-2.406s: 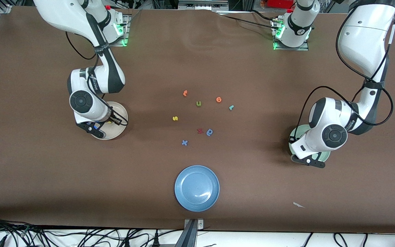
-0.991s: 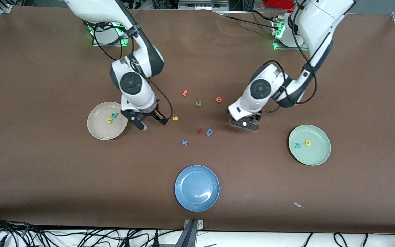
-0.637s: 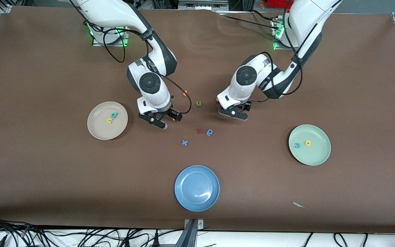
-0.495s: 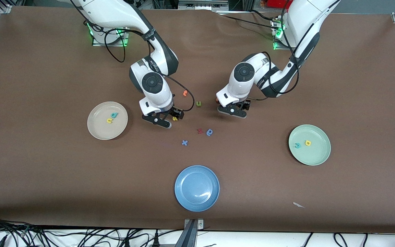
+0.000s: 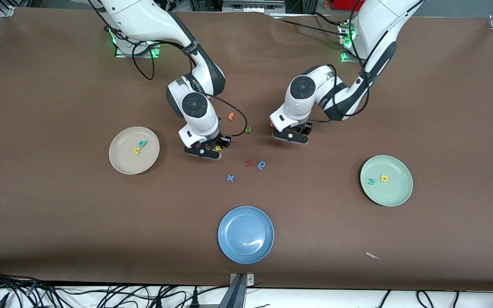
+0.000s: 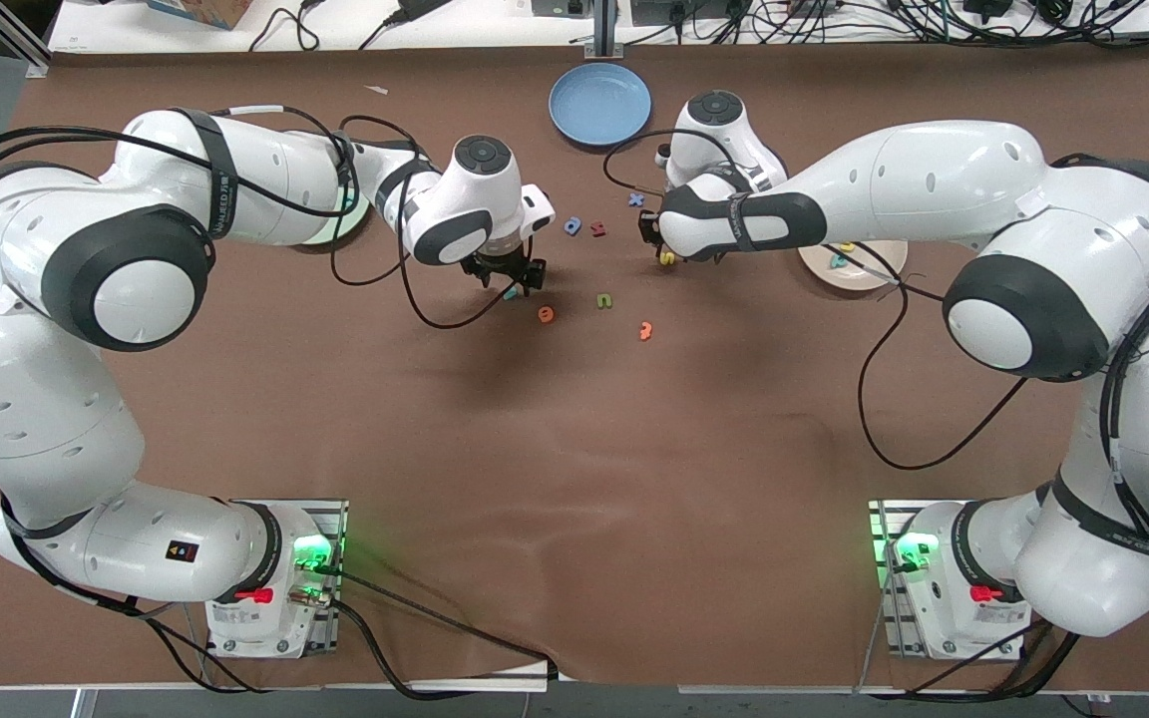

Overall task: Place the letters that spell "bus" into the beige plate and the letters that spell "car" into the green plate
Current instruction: 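Move the right gripper to yellow s while the left gripper nears teal d, then grasp yellow s with the right gripper while the left gripper grasps teal d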

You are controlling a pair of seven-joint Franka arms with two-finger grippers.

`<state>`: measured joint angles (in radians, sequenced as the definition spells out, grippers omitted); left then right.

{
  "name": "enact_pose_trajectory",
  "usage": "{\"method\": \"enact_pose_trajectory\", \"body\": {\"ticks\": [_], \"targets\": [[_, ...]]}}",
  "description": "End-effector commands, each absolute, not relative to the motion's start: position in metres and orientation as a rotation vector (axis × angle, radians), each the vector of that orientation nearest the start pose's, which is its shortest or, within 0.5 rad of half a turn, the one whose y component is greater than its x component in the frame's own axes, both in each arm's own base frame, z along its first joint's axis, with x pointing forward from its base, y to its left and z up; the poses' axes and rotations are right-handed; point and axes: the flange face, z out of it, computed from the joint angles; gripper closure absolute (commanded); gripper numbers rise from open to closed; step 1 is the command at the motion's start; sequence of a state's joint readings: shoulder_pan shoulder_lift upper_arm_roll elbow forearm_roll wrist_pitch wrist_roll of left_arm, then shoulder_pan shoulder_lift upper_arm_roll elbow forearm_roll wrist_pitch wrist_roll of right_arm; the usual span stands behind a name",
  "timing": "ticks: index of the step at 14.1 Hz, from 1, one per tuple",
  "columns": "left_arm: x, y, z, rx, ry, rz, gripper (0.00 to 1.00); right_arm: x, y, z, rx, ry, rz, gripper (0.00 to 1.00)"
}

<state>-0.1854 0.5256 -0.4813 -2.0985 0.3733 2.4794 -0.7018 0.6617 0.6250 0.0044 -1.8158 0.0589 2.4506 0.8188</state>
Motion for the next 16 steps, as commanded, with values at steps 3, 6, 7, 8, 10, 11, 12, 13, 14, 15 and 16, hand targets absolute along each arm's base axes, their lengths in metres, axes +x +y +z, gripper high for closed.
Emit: {"method": "enact_pose_trajectory", "body": {"ticks": [3, 6, 7, 8, 10, 11, 12, 13, 14, 15, 16], "targets": [[0.44, -0.364, 0.177, -3.108, 0.329, 0.056, 0.35, 0.511, 0.412, 0.182, -3.083, 0.251, -0.006, 0.5], [0.439, -0.364, 0.175, -3.108, 0.326, 0.063, 0.42, 0.51, 0.411, 0.177, -3.09, 0.217, -0.003, 0.5], [0.439, -0.364, 0.173, -3.107, 0.324, 0.068, 0.46, 0.51, 0.411, 0.177, -3.09, 0.215, -0.003, 0.58], [0.44, -0.363, 0.174, -3.108, 0.321, 0.066, 0.5, 0.51, 0.411, 0.177, -3.091, 0.213, -0.004, 0.75], [0.44, -0.363, 0.173, -3.107, 0.321, 0.068, 0.56, 0.509, 0.412, 0.177, -3.092, 0.206, -0.002, 0.97], [0.441, -0.363, 0.173, -3.108, 0.321, 0.066, 0.59, 0.51, 0.411, 0.177, -3.092, 0.208, -0.002, 0.99], [0.44, -0.363, 0.173, -3.108, 0.321, 0.069, 0.61, 0.51, 0.412, 0.181, -3.091, 0.203, -0.003, 0.99], [0.442, -0.362, 0.171, -3.107, 0.316, 0.071, 0.65, 0.513, 0.411, 0.2, -3.084, 0.191, -0.021, 0.99], [0.445, -0.363, 0.173, -3.111, 0.313, 0.06, 0.67, 0.517, 0.403, 0.21, -3.105, 0.187, 0.005, 0.99], [0.445, -0.362, 0.171, -3.11, 0.311, 0.065, 0.7, 0.522, 0.39, 0.222, -3.133, 0.186, 0.036, 0.99], [0.445, -0.362, 0.17, -3.11, 0.31, 0.068, 0.73, 0.526, 0.375, 0.229, -3.157, 0.228, 0.077, 0.98]]}}
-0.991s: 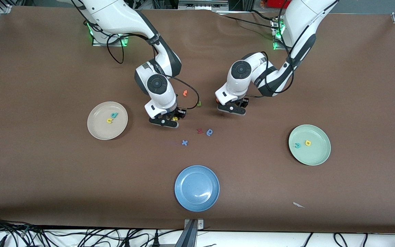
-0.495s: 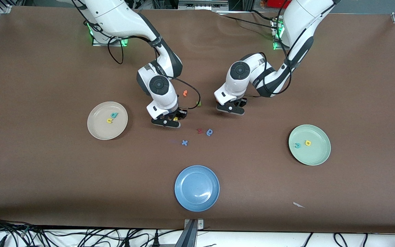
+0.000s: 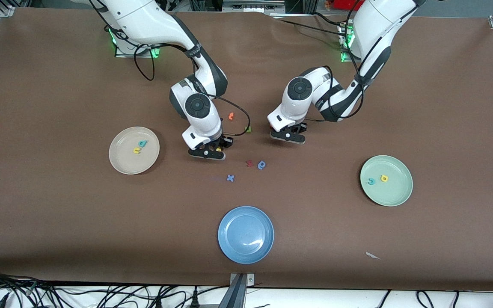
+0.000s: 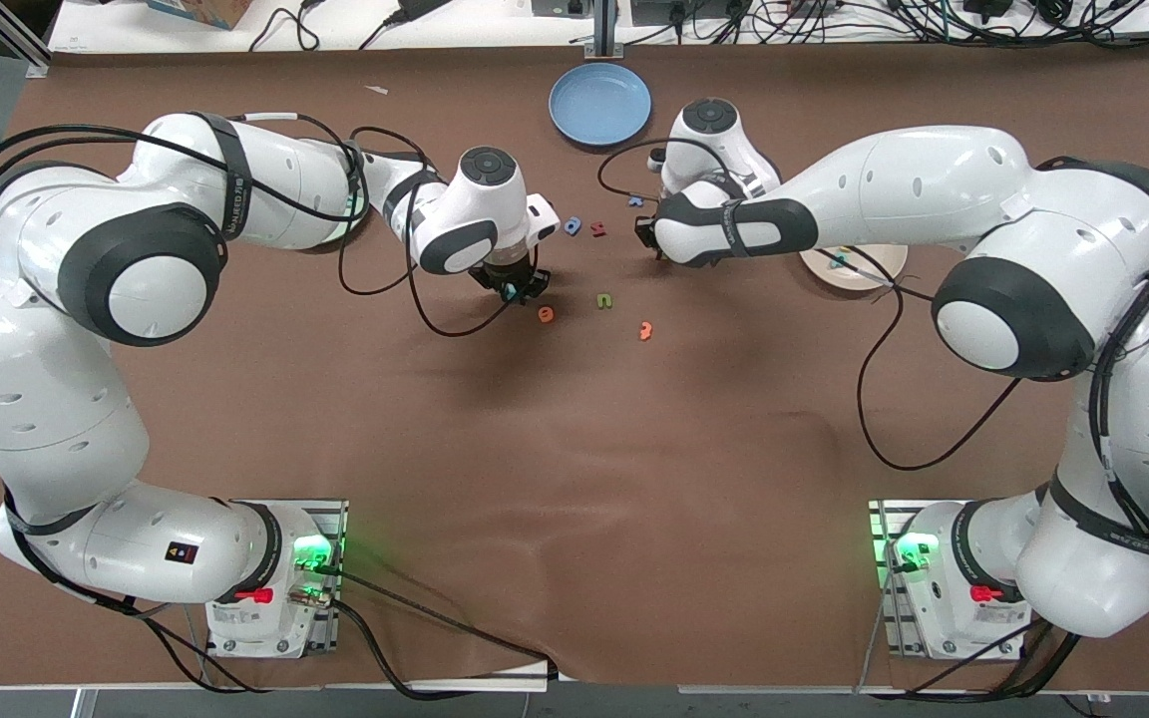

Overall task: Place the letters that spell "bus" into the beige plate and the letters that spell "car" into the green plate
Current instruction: 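Grasp yellow s with the right gripper while the left gripper grasps teal d, then place s on beige plate with the right gripper while the left gripper places d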

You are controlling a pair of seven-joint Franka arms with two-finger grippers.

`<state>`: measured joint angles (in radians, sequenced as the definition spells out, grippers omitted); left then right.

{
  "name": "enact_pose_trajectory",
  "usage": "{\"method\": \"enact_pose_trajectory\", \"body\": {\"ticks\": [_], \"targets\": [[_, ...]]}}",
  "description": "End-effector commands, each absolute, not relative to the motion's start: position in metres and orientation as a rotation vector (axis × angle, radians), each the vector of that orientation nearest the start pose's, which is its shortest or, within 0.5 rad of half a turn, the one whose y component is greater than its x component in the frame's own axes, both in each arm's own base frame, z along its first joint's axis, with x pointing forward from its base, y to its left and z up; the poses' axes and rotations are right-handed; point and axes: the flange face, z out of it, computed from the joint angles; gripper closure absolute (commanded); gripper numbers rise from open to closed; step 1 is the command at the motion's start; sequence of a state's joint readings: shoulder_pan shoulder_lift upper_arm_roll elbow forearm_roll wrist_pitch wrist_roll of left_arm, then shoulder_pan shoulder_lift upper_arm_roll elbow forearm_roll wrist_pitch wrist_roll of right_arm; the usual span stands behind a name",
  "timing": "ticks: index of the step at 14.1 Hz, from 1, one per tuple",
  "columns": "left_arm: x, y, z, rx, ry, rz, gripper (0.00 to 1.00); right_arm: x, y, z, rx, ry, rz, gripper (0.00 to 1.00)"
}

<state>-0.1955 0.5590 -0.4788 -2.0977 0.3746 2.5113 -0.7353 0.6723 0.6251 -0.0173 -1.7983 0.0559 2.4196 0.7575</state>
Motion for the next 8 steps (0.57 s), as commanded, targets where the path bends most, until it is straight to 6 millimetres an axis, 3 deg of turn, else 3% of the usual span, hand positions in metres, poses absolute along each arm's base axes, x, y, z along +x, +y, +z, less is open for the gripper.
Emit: {"method": "enact_pose_trajectory", "body": {"ticks": [1, 5, 8], "targets": [[0.447, -0.36, 0.17, -3.103, 0.322, 0.057, 0.76, 0.527, 0.359, 0.236, -3.173, 0.251, 0.091, 0.98], [0.448, -0.357, 0.166, -3.089, 0.346, 0.048, 0.87, 0.536, 0.264, 0.257, -3.217, 0.188, 0.097, 0.98], [0.45, -0.354, 0.163, -3.088, 0.339, 0.051, 0.97, 0.541, 0.185, 0.253, -3.25, 0.114, 0.148, 0.98]]}}
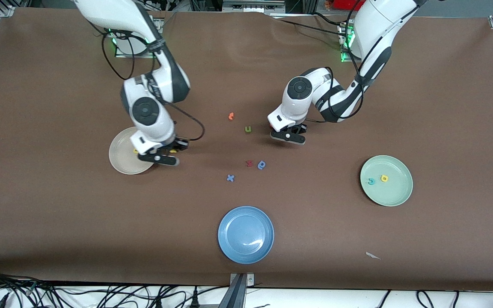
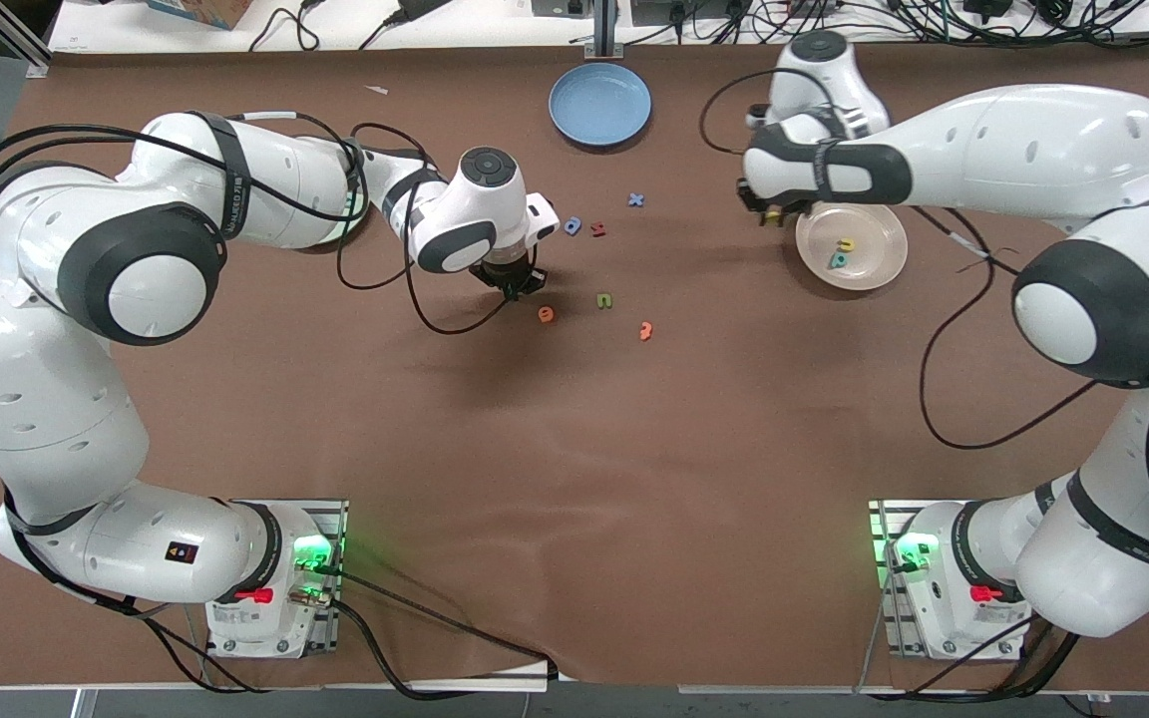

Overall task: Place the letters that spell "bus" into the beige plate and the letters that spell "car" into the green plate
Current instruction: 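Place s on beige plate with the right gripper while the left gripper places d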

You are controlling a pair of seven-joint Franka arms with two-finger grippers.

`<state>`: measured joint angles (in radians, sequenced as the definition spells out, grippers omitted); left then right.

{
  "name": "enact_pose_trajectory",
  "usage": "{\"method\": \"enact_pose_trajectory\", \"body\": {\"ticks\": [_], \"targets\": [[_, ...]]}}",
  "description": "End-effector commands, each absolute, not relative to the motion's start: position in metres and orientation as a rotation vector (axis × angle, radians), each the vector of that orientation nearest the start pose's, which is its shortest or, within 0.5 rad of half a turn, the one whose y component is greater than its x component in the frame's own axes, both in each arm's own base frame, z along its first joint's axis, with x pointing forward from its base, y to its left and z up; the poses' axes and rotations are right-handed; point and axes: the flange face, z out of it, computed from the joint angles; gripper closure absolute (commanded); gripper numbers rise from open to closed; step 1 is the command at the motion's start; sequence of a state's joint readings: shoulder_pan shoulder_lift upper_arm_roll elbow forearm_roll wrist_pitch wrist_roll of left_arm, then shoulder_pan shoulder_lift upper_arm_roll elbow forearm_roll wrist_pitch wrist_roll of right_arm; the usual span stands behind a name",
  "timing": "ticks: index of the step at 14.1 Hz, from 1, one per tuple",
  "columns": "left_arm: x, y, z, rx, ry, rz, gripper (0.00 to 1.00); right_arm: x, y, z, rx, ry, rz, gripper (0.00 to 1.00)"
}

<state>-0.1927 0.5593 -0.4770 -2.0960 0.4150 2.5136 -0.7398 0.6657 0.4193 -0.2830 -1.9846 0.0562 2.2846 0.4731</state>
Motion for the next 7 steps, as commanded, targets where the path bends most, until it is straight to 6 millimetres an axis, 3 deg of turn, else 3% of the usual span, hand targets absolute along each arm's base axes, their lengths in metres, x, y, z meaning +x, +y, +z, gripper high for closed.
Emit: {"method": "enact_pose_trajectory", "body": {"ticks": [1, 3, 6, 7], "targets": [[0.452, -0.355, 0.164, -3.089, 0.338, 0.046, 1.0, 0.544, 0.165, 0.254, -3.251, 0.067, 0.158, 0.98], [0.455, -0.352, 0.166, -3.09, 0.332, 0.041, 1.0, 0.547, 0.136, 0.25, -3.259, 0.021, 0.183, 0.97], [0.486, -0.318, 0.195, -3.083, 0.295, -0.018, 1.0, 0.547, 0.09, 0.235, -3.256, -0.004, 0.231, 0.96], [0.497, -0.3, 0.202, -3.068, 0.278, -0.008, 1.0, 0.544, 0.086, 0.228, -3.258, -0.016, 0.254, 0.96]]}}
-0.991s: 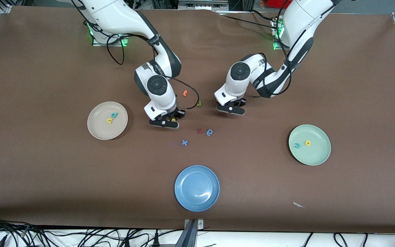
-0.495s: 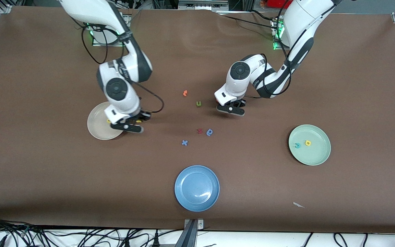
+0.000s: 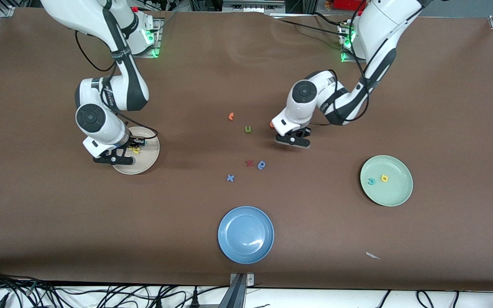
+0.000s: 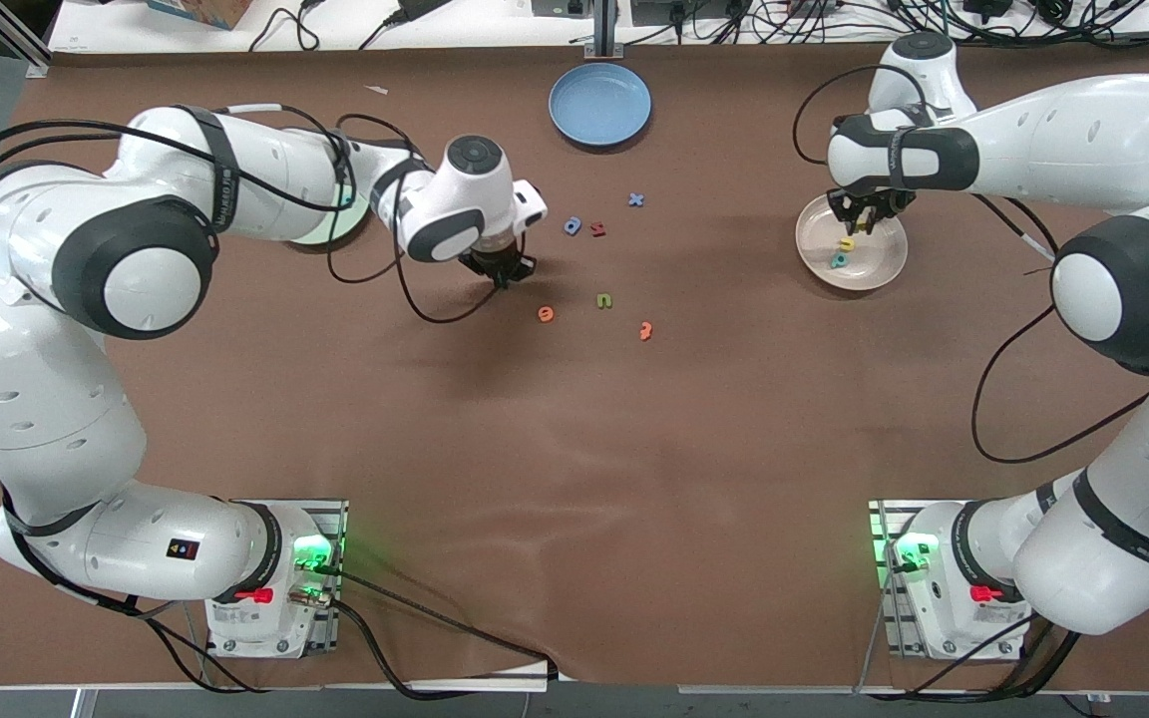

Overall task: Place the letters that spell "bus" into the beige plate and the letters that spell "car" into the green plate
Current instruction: 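Place s on beige plate with the right gripper while the left gripper places d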

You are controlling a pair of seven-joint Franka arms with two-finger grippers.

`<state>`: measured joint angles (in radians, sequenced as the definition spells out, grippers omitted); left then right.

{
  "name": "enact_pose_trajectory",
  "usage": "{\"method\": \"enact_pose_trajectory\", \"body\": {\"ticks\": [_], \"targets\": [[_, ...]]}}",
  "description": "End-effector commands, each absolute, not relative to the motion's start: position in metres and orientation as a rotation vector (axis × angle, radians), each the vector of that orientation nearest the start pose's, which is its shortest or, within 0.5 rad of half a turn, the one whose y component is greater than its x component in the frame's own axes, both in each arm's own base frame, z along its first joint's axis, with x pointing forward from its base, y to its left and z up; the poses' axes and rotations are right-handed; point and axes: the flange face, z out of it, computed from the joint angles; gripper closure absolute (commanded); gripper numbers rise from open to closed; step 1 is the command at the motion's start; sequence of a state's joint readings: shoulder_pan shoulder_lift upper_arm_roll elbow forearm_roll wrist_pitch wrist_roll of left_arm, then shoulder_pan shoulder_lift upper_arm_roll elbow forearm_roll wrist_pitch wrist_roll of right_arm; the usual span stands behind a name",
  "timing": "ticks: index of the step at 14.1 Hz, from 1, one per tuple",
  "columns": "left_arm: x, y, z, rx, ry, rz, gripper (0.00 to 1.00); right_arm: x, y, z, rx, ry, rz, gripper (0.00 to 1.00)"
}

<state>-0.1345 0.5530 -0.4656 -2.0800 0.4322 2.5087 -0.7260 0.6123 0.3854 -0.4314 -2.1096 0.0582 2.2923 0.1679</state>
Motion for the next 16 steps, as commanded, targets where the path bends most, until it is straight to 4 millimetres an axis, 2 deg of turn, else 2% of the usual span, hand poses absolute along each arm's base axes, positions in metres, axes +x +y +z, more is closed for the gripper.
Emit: {"method": "enact_pose_trajectory", "body": {"ticks": [1, 2, 3, 4, 5, 8, 10, 12, 13, 14, 15, 16], "targets": [[0.509, -0.28, 0.209, -3.063, 0.264, -0.006, 1.0, 0.543, 0.082, 0.224, -3.26, -0.006, 0.261, 0.9], [0.522, -0.262, 0.218, -3.062, 0.252, -0.026, 1.0, 0.541, 0.08, 0.217, -3.265, -0.003, 0.269, 0.86], [0.535, -0.238, 0.22, -3.054, 0.238, -0.013, 1.0, 0.54, 0.078, 0.215, -3.266, -0.001, 0.266, 0.55], [0.553, -0.214, 0.229, -3.041, 0.237, -0.002, 1.0, 0.541, 0.079, 0.216, -3.266, 0.001, 0.266, 0.1], [0.567, -0.194, 0.238, -3.017, 0.269, 0.023, 1.0, 0.541, 0.079, 0.217, -3.266, 0.007, 0.266, 0.0], [0.601, -0.125, 0.255, -2.988, 0.359, 0.067, 1.0, 0.545, 0.08, 0.227, -3.259, 0.011, 0.244, 0.0], [0.613, -0.079, 0.25, -2.987, 0.442, 0.097, 1.0, 0.552, 0.085, 0.246, -3.247, 0.005, 0.2, 0.0], [0.623, -0.038, 0.239, -3.003, 0.486, 0.122, 1.0, 0.569, 0.097, 0.279, -3.231, -0.018, 0.167, 0.0], [0.628, -0.019, 0.234, -3.016, 0.472, 0.128, 0.89, 0.58, 0.102, 0.302, -3.228, -0.023, 0.196, 0.0], [0.63, -0.004, 0.229, -3.029, 0.438, 0.136, 0.39, 0.592, 0.108, 0.328, -3.226, -0.03, 0.226, 0.0], [0.631, -0.002, 0.23, -3.03, 0.425, 0.132, 0.0, 0.598, 0.114, 0.351, -3.223, -0.03, 0.261, 0.0], [0.632, -0.002, 0.235, -3.028, 0.407, 0.131, 0.0, 0.604, 0.12, 0.374, -3.222, -0.036, 0.274, 0.0]]}}
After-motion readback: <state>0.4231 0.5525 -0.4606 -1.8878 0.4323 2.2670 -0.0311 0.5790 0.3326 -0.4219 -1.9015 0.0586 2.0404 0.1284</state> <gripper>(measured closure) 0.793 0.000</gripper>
